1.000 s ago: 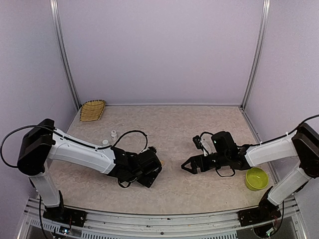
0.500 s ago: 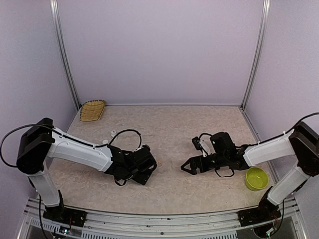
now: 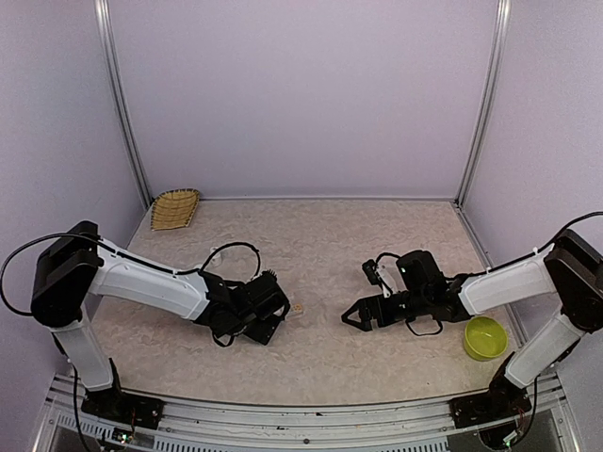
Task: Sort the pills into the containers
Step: Adjust the pill container at the center of the board, then move the pill container to the center of the board.
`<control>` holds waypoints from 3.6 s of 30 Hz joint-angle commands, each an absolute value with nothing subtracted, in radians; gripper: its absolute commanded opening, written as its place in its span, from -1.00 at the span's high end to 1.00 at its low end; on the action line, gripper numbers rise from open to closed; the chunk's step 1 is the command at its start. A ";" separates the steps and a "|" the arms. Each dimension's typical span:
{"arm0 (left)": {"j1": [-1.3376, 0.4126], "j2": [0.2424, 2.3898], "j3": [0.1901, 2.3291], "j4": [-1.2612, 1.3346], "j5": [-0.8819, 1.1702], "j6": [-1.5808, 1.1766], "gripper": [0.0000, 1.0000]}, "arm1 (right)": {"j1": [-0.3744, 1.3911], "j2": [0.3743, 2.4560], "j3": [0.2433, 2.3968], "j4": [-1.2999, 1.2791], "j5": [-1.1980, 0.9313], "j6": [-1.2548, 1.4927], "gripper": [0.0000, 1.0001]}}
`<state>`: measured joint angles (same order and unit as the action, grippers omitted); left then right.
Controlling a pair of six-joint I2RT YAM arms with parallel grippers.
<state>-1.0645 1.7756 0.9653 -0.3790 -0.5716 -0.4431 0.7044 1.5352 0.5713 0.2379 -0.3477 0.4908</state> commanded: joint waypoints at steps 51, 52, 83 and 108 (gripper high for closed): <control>-0.924 1.974 1.107 -0.104 -0.331 -0.293 -0.17 | 0.696 1.515 0.545 0.265 -0.340 0.499 -1.00; -0.922 1.983 1.117 -0.105 -0.330 -0.288 -0.17 | 0.696 1.513 0.542 0.264 -0.339 0.499 -1.00; -0.900 2.125 1.289 -0.113 -0.315 -0.225 -0.18 | 0.695 1.526 0.566 0.230 -0.331 0.485 -1.00; -0.927 1.954 1.182 -0.107 -0.328 -0.269 -0.62 | 0.695 1.531 0.549 0.253 -0.324 0.488 -1.00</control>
<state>-0.9077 2.0365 1.2140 -0.0849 -0.3202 -0.2516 0.7044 1.5372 0.5488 0.2375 -0.3359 0.4908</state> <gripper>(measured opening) 0.787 0.999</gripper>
